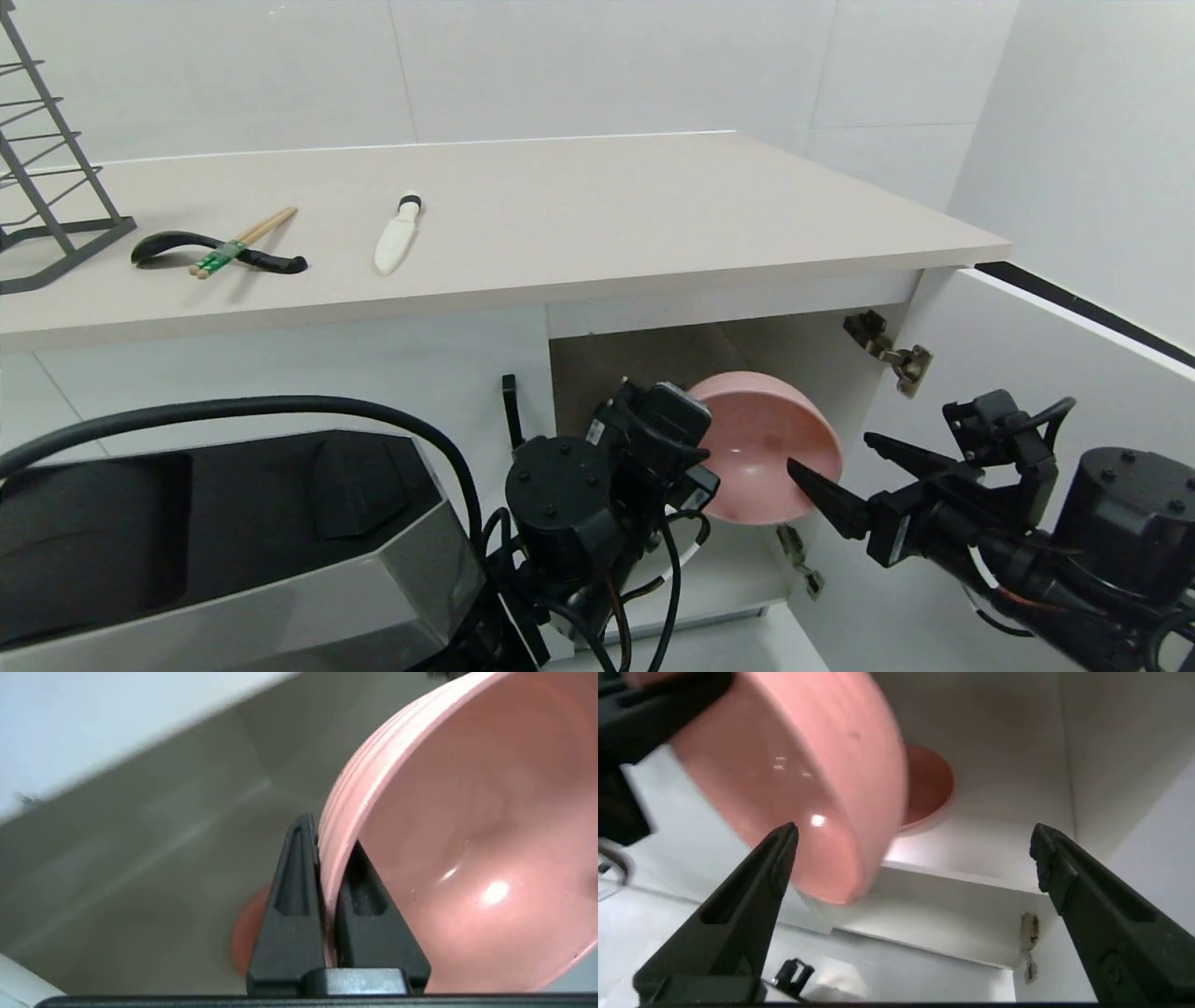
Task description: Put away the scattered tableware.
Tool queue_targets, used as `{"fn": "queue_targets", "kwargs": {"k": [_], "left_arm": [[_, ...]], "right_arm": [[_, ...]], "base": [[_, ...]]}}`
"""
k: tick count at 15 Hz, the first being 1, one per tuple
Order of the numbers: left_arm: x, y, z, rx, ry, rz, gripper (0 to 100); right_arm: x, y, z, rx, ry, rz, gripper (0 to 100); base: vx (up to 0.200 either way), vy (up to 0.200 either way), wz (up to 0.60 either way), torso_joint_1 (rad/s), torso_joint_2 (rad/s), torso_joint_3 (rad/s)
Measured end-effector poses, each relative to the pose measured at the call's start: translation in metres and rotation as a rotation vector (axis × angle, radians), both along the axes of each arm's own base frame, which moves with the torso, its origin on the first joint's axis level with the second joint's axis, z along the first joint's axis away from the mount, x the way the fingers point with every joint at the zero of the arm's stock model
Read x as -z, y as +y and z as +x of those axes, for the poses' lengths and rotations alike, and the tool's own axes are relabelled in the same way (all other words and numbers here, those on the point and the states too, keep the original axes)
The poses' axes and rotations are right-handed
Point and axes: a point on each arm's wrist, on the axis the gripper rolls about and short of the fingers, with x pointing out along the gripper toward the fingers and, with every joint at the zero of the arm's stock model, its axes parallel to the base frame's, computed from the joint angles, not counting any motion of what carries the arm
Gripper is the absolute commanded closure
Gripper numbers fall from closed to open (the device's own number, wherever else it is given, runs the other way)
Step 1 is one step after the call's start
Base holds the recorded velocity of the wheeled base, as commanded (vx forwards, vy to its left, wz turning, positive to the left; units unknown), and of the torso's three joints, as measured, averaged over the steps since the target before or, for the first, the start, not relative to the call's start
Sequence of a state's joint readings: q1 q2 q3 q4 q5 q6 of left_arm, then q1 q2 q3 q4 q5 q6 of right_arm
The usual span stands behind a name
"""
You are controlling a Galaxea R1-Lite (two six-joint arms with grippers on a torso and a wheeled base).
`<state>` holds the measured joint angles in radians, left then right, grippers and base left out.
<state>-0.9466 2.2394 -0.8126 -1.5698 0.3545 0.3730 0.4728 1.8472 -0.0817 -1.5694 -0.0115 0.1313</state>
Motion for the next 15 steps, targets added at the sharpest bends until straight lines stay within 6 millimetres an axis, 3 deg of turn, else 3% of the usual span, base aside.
{"fn": "queue_targets", "kwargs": {"k": [2, 3, 8, 9, 15], "left_arm": [[-0.007, -0.001, 0.000, 0.015, -0.016, -0.015, 100], [-0.009, 0.000, -0.001, 0.015, -0.020, -0.020, 100], [-0.014, 0.000, -0.001, 0.015, -0.029, -0.035, 100], [-0.015, 0.000, -0.002, 0.018, -0.031, -0.037, 0], [-0.017, 0.002, -0.005, 0.021, -0.033, -0.026, 0]], "right_arm": [[-0.005, 0.002, 0.007, 0.031, -0.027, 0.022, 0], [-0.007, 0.003, 0.009, 0.034, -0.038, 0.028, 100], [-0.016, 0.012, 0.007, -0.002, -0.076, 0.049, 100], [-0.018, 0.013, 0.006, -0.002, -0.085, 0.054, 100], [-0.020, 0.015, 0.007, -0.018, -0.099, 0.064, 100]], "base": [[0.000, 0.000, 0.00, 0.000, 0.00, 0.000], [0.000, 0.000, 0.00, 0.000, 0.00, 0.000], [0.000, 0.000, 0.00, 0.000, 0.00, 0.000], [0.000, 0.000, 0.00, 0.000, 0.00, 0.000], [0.000, 0.000, 0.00, 0.000, 0.00, 0.000]]}}
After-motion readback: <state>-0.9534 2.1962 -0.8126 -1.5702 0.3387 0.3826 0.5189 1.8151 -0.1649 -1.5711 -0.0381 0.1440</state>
